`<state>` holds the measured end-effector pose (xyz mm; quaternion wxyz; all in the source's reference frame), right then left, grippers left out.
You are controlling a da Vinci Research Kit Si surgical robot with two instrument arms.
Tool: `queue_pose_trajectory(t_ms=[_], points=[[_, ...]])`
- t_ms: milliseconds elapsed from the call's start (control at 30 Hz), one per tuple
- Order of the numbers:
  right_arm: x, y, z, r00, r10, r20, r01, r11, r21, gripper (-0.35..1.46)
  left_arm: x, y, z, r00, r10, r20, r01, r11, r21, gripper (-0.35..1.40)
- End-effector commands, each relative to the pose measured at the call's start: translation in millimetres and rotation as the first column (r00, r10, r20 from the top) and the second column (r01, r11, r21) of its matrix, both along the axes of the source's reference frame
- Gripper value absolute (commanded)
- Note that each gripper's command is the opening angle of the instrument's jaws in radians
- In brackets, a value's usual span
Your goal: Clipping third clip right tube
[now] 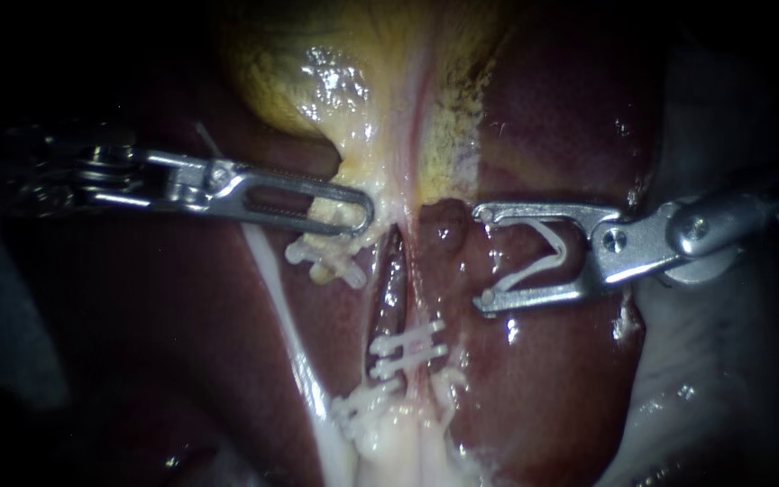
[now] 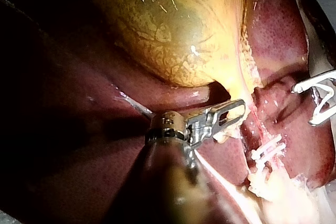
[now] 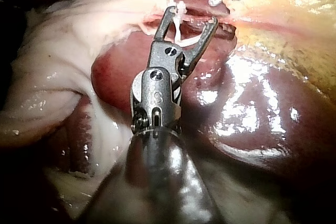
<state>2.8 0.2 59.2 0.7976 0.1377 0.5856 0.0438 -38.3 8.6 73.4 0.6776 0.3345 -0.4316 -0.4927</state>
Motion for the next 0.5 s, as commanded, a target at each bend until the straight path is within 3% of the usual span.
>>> queue_pose_trajectory(t_ms=[33, 233, 433, 500], points=[[0.0, 0.0, 0.0, 1.0000, 0.000, 0.000, 0.000, 1.000, 0.000, 0.50, 0.0, 0.0, -0.1, 1.0000, 0.000, 0.000, 0.000, 1.000, 0.000, -0.35], [0.0, -0.1, 0.0, 1.0000, 0.000, 0.000, 0.000, 1.000, -0.001, 0.50, 0.5, 0.0, -1.6, 0.9999, -0.002, 0.011, 0.002, 1.000, 0.006, -0.35], [0.1, -0.1, 0.0, 1.0000, 0.002, 0.001, -0.002, 1.000, 0.005, 0.50, 2.5, 0.9, -5.7, 0.9989, -0.029, 0.037, 0.028, 0.999, 0.020, -0.35], [0.1, -0.1, 0.0, 1.0000, 0.004, 0.002, -0.004, 1.000, 0.010, 0.50, 3.3, 1.2, -7.4, 0.9986, -0.037, 0.039, 0.036, 0.999, 0.006, -0.35]])
